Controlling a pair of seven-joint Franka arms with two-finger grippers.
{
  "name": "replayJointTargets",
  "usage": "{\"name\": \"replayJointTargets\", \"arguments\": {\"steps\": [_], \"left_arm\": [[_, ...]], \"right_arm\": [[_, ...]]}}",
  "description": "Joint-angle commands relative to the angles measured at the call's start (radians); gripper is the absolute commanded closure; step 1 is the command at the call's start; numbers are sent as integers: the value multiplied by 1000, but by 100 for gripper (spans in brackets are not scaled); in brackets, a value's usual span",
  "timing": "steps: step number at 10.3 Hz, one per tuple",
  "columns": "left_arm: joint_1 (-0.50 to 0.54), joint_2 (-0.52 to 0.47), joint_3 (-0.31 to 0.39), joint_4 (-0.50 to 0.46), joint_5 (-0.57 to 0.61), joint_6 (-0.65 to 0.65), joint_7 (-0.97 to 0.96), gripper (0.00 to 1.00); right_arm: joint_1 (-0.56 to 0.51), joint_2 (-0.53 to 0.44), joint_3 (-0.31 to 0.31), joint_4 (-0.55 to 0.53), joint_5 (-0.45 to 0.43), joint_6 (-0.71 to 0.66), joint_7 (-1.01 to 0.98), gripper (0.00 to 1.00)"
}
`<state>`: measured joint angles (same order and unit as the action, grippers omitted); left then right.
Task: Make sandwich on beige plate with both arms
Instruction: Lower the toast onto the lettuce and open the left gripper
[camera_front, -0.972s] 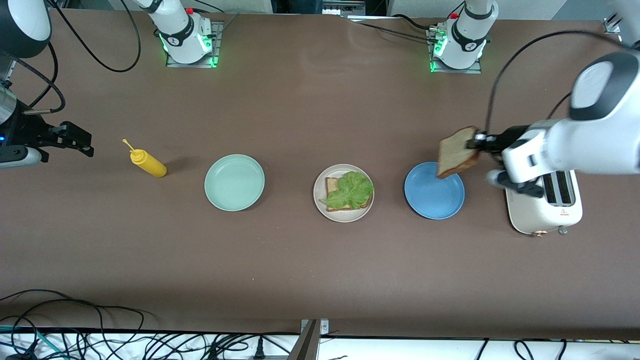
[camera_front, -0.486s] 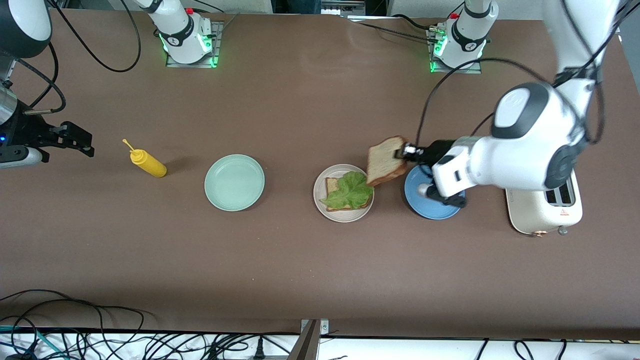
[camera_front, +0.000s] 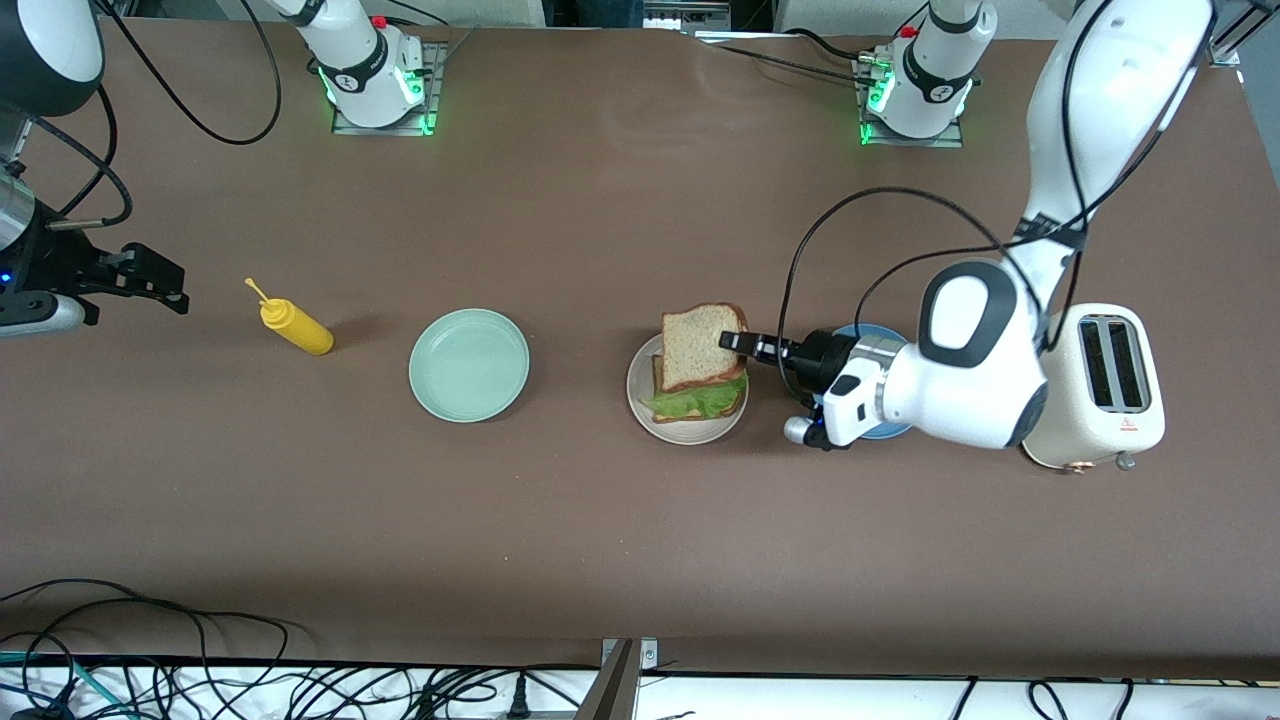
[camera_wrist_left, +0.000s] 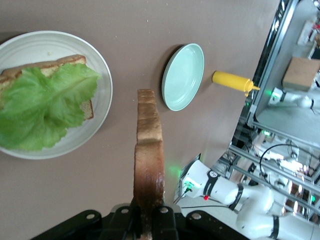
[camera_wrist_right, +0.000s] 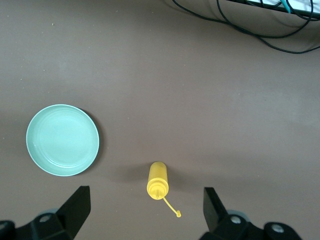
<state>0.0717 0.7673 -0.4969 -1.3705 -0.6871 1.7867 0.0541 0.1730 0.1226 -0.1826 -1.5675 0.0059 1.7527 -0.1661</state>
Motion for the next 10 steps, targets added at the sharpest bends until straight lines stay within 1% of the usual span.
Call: {"name": "replayJointTargets", "arguments": {"steps": [1, 2, 4, 6, 7, 8, 9, 10], "left_arm": [[6, 113, 1, 21, -92, 7, 201, 100], [7, 139, 4, 19, -120, 8, 270, 100], [11, 183, 17, -7, -123, 17, 417, 100], [5, 214, 37, -12, -121, 39, 467, 100], [5, 221, 37, -15, -120, 42, 486, 67], [5, 228, 38, -15, -117, 43, 521, 16], [11, 228, 40, -13, -115, 43, 548, 0], [19, 224, 38, -13, -111, 43, 556, 0]], "right_arm": [[-3, -3, 2, 4, 19, -7, 4, 0], [-3, -3, 2, 4, 19, -7, 2, 0], [-3, -3, 2, 4, 19, -7, 3, 0], [-3, -3, 2, 4, 20, -7, 7, 0], [-3, -3, 2, 4, 20, -7, 7, 0], [-3, -3, 2, 4, 20, -7, 7, 0], [-3, -3, 2, 4, 20, -7, 7, 0], [-1, -3, 2, 4, 20, -7, 11, 0]]}}
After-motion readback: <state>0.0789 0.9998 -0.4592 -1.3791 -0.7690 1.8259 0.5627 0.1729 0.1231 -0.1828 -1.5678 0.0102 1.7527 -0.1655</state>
